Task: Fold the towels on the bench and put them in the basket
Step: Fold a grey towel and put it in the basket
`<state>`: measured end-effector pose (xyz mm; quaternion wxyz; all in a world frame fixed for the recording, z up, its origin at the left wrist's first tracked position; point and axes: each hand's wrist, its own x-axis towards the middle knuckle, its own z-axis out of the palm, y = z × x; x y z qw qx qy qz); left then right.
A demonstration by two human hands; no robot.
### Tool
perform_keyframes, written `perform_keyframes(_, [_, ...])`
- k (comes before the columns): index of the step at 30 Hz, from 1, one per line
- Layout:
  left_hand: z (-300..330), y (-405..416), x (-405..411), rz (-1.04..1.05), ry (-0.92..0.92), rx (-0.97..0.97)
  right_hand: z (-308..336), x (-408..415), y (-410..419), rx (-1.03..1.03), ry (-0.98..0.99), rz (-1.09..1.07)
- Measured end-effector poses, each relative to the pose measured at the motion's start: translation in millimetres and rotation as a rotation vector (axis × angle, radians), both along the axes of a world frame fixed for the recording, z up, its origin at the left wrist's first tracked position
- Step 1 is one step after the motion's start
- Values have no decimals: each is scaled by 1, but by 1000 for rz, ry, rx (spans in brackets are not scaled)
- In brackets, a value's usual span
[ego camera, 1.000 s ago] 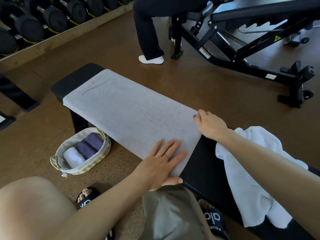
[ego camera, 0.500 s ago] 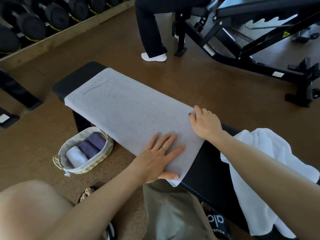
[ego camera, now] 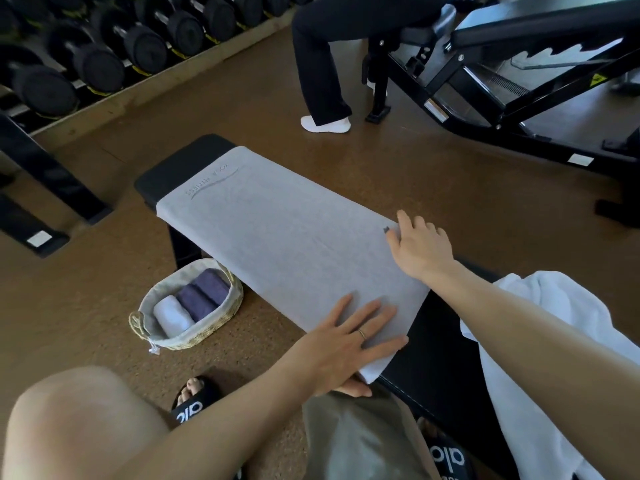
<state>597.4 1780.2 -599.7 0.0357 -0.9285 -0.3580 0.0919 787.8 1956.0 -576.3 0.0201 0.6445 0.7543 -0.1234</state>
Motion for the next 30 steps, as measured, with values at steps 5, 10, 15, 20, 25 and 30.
perform_keyframes(5, [-3, -12, 9, 25, 2, 32, 3, 5, 4, -147, 22, -66])
perform_keyframes(10, [11, -18, 13, -8, -16, 56, 5, 25, 15, -213, 151, -260])
perform_keyframes(15, [24, -24, 25, -38, -96, 128, 1, 45, 23, -209, 322, -357])
perform_keyframes(20, [29, -26, 29, -32, -84, 93, 10, 55, 29, -167, 507, -416])
perform_keyframes(25, [39, -27, 27, 26, -80, 33, 21, 54, 25, -158, 535, -397])
perform_keyframes(30, [45, -27, 19, 125, -209, -57, 28, 58, 21, -180, 456, -345])
